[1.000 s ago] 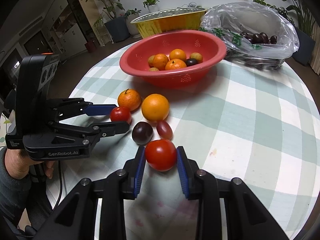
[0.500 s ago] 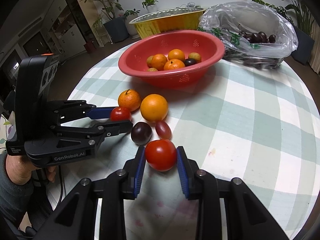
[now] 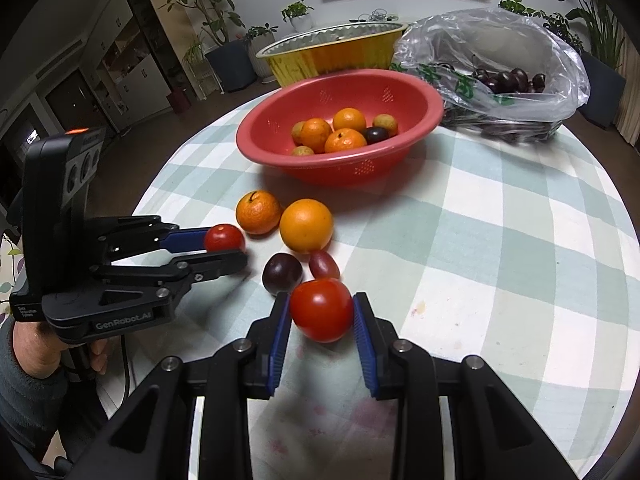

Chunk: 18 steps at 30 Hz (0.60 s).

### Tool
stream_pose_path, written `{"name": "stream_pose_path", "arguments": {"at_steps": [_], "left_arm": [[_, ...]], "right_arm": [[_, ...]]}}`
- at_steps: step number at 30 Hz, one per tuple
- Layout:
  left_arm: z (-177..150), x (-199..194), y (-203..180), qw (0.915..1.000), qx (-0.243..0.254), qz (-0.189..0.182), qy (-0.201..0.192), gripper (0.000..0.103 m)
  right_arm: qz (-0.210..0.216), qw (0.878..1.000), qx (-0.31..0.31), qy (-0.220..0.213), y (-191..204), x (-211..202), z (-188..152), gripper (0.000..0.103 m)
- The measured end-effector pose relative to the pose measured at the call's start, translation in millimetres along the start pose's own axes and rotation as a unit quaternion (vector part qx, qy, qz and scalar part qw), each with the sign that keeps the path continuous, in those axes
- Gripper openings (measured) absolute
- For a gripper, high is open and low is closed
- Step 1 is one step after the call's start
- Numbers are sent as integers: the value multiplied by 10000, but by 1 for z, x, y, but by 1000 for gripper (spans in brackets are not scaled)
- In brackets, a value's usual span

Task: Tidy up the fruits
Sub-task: 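Carry both red tomatoes over the red bowl and open both tools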

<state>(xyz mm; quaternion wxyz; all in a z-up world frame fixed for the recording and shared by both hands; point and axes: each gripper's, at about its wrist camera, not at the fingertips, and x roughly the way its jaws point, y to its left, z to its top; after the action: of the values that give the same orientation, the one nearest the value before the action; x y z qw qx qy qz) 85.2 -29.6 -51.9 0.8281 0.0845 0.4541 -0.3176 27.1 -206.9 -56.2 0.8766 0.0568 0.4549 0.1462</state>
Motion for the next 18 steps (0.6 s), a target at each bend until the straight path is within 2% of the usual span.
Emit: {"name": "stream_pose_path", "arguments": {"at_steps": [8,18], "left_arm": [[10,-27,15,9995,-99,135,-250,28],[56,-44,26,9982,108,320,-499,28]], "right_arm": [[-81,9998,124,-98,-12,-8,5,34],[-376,9981,231,-420,-37,-31,36,34]]}}
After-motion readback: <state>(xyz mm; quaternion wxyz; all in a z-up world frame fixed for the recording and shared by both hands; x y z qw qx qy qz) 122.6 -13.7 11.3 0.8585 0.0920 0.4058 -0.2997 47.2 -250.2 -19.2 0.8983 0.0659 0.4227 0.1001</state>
